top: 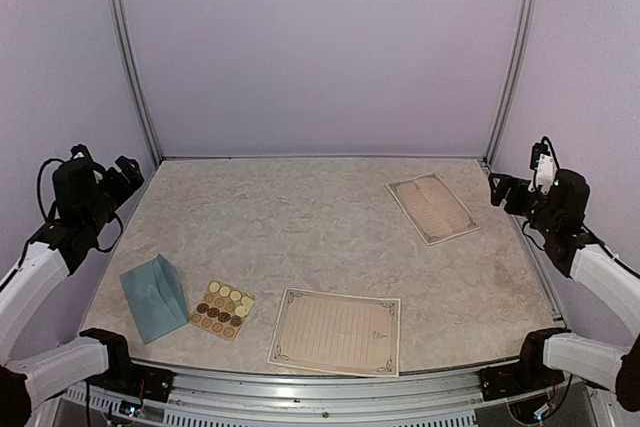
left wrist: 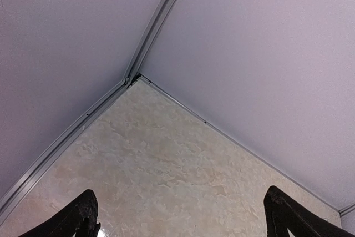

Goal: Place the letter into the envelope and seal it

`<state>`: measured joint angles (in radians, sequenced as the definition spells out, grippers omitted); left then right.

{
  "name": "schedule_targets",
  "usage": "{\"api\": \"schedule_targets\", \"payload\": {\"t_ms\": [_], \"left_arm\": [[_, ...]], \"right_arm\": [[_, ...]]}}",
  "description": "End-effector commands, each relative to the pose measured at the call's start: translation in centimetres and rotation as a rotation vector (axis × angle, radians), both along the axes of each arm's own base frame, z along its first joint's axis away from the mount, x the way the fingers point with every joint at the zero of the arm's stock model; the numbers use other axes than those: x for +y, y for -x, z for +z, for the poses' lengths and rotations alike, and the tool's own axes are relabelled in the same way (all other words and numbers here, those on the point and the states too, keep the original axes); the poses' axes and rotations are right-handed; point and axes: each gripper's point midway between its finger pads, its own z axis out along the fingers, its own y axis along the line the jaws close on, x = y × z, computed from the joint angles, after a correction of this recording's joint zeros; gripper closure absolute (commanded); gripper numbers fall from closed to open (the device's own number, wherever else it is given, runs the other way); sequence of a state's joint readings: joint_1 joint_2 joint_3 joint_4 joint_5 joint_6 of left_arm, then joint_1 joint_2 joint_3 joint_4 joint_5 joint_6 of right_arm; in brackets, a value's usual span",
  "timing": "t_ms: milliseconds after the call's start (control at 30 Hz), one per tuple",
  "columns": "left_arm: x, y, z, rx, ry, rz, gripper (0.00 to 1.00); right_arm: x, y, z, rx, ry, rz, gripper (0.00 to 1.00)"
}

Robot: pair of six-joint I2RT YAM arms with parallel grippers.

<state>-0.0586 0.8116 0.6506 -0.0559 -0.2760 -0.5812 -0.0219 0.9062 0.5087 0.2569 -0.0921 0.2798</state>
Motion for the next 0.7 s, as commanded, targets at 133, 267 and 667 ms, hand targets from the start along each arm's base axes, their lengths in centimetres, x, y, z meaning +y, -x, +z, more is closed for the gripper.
{"api": "schedule_targets", "payload": {"t_ms": [133,267,667], "left_arm": [[-1.9,-0.3,-1.5,0.083,0.035,-0.106,0.01],[-3.5,-0.4,-1.3,0.072,0.036,-0.196,0.01],[-17.7,2.6,-5.1,0.218,0.063,-0.617,0.02]], "right_arm": [[2.6,0.9,0.3,0.083,-0.029,0.144,0.01],[4.0,1.2,-0.5,0.129,-0.064,0.214,0.00],[15.8,4.6,-8.8,0.471,-0.161,0.500,0.02]]}}
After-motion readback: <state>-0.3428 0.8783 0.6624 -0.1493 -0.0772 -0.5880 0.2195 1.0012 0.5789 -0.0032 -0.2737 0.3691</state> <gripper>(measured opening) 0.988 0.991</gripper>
